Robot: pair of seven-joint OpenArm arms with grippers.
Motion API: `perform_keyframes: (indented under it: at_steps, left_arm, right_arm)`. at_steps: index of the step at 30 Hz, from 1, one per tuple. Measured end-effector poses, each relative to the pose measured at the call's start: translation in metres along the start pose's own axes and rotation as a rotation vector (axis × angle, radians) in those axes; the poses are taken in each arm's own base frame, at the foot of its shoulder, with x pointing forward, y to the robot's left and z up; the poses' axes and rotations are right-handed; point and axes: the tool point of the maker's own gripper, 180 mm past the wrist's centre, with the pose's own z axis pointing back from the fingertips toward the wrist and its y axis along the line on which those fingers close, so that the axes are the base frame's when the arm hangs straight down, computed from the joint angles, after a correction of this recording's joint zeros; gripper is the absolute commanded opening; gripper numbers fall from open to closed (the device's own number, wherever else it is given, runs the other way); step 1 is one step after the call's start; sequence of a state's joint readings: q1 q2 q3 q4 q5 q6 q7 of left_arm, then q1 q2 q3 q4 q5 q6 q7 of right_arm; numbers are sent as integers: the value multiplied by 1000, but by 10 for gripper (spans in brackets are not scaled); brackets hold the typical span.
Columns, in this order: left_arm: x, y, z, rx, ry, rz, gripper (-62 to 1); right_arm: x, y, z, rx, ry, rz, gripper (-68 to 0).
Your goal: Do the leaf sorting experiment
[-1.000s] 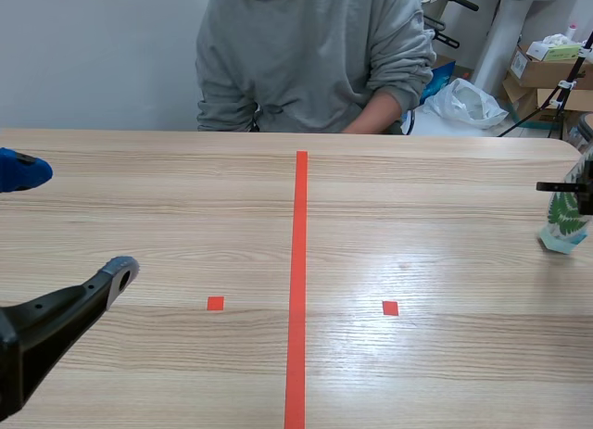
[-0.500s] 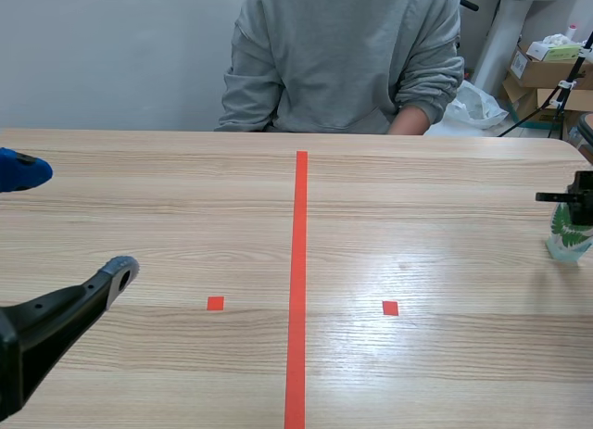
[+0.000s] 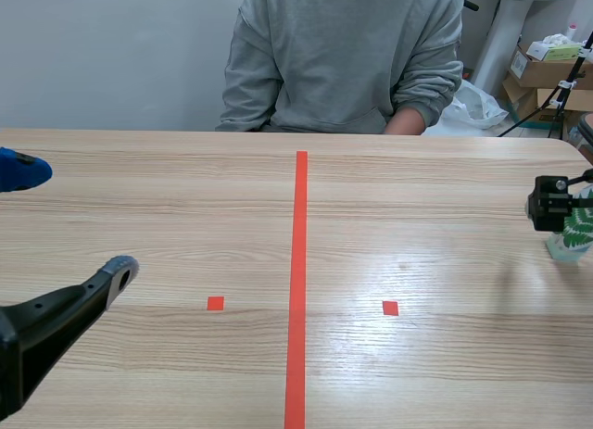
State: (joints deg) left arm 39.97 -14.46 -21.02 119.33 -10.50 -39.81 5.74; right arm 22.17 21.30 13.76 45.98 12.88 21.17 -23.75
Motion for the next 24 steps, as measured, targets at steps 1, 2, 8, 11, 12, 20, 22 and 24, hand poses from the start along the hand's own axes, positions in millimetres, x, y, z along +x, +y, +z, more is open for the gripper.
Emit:
perform_keyframes:
  at_steps: [1,2,8,11,12,20,22,24]
  left_arm:
    - [0,0,0,0,0,0,14]
    - [0,0,0,0,0,0,14]
    - [0,0,0,0,0,0,14]
    - [0,0,0,0,0,0,14]
    - [0,0,0,0,0,0,14]
    - [0,0,0,0,0,0,14]
    - [0,0,0,0,0,0,14]
    - [0,0,0,0,-1,0,14]
  right_arm:
    - [4,3,2,15,-10,3,-133]
    - [11,5,5,24,-34,-1,-133]
    - [40,-4,48,-8,-176,57,-133]
    - [42,-1,77,13,-218,99,-132]
    - [42,1,86,21,-230,118,-132]
    - [38,66,165,241,-341,291,-132]
    - [34,84,181,295,-356,344,-132]
    - [24,101,194,356,-345,405,-132]
